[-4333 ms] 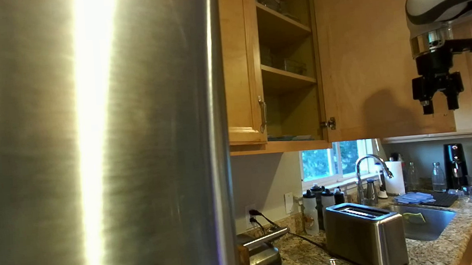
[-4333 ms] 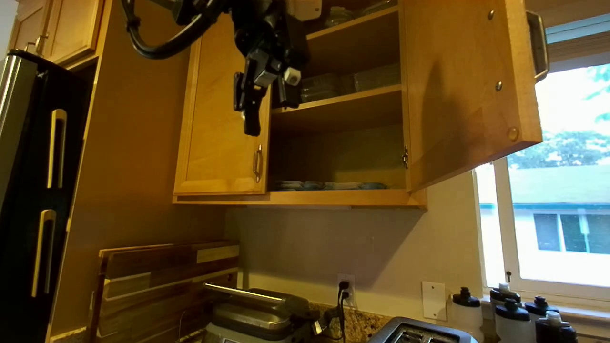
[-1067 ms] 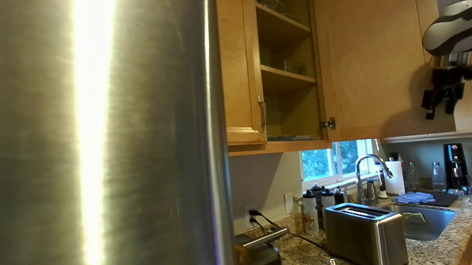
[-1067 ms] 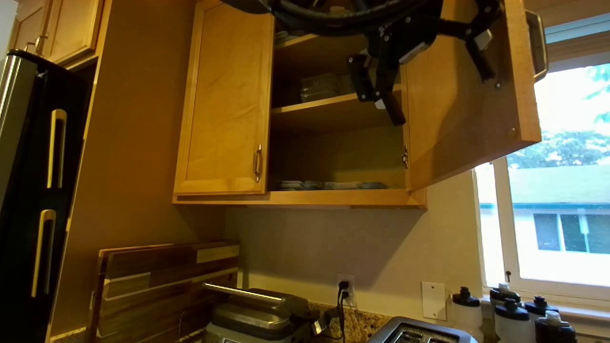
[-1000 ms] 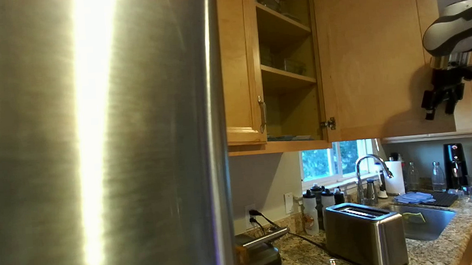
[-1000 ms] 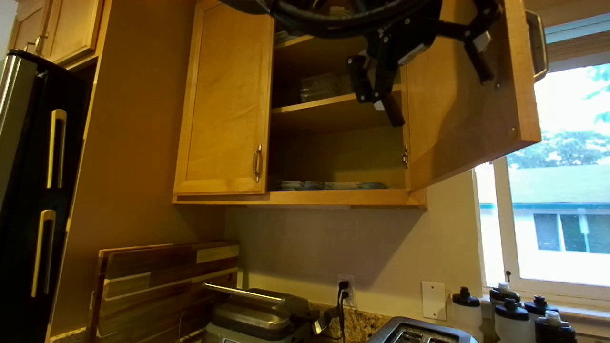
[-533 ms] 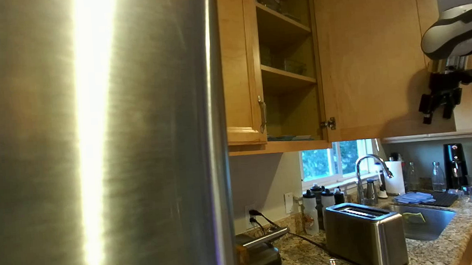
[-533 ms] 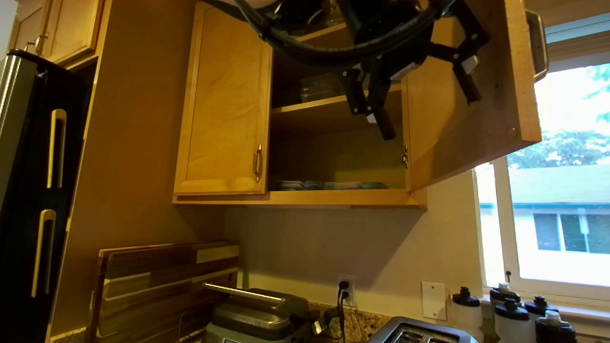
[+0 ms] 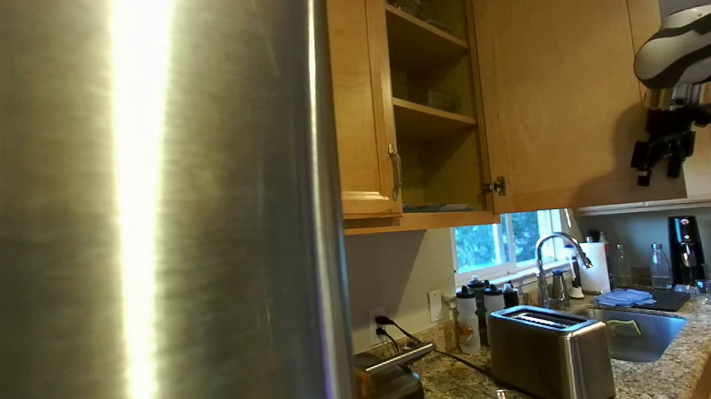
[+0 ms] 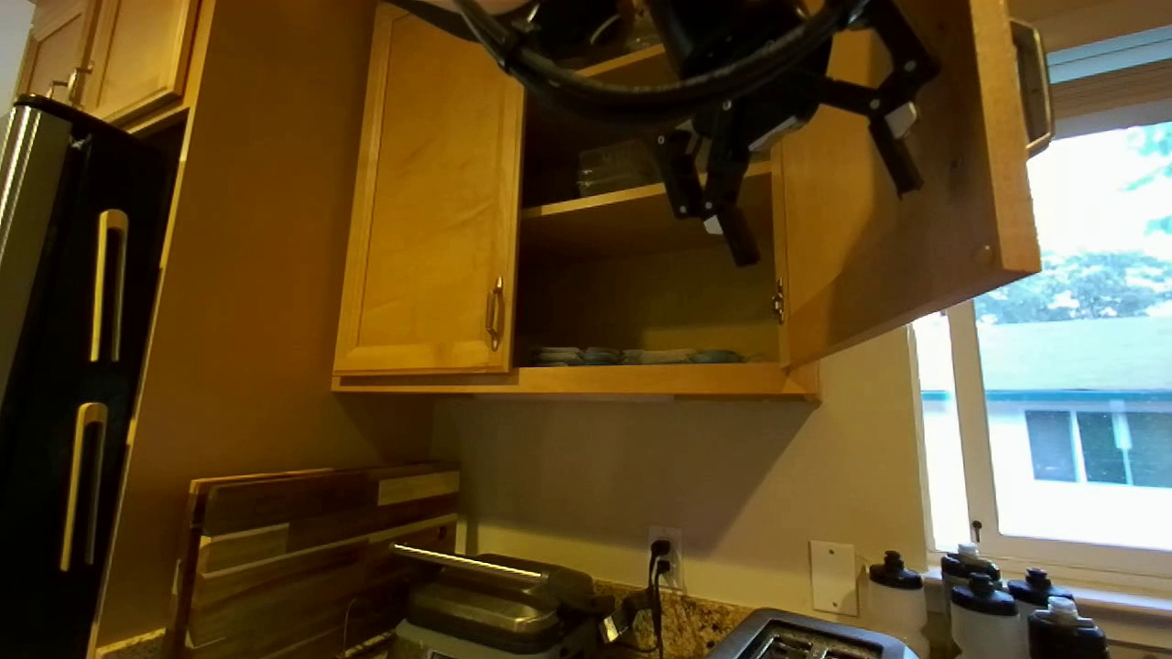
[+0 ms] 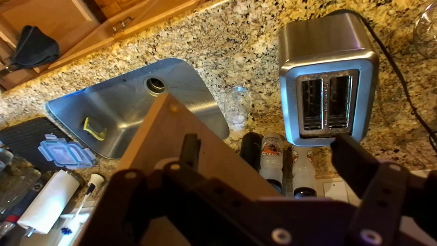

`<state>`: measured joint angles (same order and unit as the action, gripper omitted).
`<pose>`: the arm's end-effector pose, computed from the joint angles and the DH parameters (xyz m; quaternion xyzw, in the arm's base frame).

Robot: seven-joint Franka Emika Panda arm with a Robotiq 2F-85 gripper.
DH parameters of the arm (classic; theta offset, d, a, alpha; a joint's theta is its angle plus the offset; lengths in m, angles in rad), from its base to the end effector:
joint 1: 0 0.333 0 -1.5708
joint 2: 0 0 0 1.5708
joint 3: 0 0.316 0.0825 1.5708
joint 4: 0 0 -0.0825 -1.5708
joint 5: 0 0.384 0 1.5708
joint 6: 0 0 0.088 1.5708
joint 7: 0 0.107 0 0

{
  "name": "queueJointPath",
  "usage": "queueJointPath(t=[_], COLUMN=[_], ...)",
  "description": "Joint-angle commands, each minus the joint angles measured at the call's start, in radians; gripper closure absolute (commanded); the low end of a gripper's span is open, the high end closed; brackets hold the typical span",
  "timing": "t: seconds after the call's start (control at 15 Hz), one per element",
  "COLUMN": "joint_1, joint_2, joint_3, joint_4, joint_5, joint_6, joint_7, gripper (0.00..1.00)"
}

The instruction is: Close the kitchen cabinet doors

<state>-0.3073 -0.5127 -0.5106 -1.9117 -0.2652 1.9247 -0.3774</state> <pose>0.2364 -0.3800 0.7102 0.9526 -0.1977 0.1869 0.1361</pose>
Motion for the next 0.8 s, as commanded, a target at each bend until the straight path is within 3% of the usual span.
queueJointPath(t=[0.0,0.47,0.73], joint_1=[-0.032,-0.036,-0.016], joint_2=[-0.039,-0.057,-0.044], joint_3=[0.027,0.050,0.019], joint_4=[-0.024,-0.032,-0.016], joint_5=[-0.035,-0.088,-0.067], joint_6=[0.011,0.024,0.003], joint_7=[-0.009,-0.008,-0.087], gripper=[0.00,0.00,0.00])
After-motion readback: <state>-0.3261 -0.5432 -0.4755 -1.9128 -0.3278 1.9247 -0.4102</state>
